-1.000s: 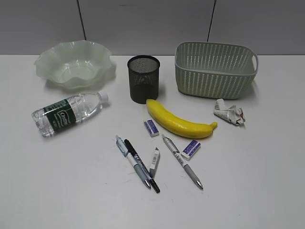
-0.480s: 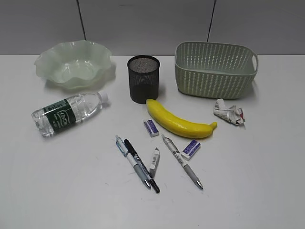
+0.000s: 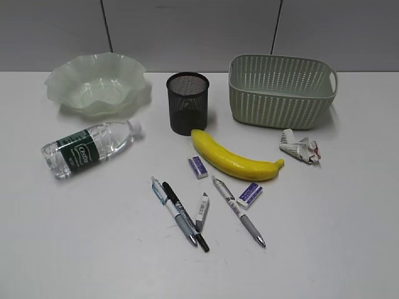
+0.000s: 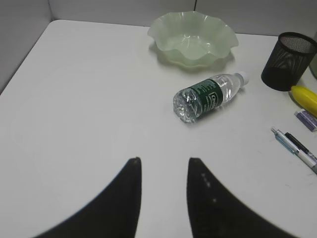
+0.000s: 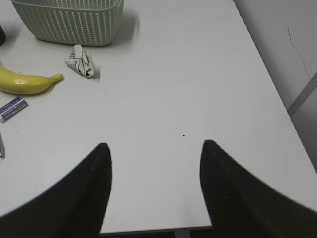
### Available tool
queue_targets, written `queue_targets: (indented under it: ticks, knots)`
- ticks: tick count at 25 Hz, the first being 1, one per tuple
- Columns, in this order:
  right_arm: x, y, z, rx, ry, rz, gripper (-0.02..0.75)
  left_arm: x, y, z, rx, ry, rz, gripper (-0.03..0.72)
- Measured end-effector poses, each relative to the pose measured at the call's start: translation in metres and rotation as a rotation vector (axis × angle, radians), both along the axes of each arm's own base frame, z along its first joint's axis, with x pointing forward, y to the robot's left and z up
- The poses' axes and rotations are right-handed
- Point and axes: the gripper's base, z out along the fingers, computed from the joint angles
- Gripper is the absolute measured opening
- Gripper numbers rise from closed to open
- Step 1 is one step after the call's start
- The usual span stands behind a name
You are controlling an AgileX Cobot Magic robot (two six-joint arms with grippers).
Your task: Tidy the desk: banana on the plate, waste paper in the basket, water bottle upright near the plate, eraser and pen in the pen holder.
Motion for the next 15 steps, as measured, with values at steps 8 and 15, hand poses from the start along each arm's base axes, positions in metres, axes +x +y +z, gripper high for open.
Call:
queue_targets:
  ticks: [8,15]
  knots:
    - [0.0,0.0,0.0,0.0,0.0,0.0,0.454,0.0,-0.001,0.0,-0.015,-0.001,-0.011,0.237]
    - [0.0,0.0,0.0,0.0,0.0,0.0,0.454,0.033,-0.017,0.025,-0.148,-0.092,-0.142,0.237]
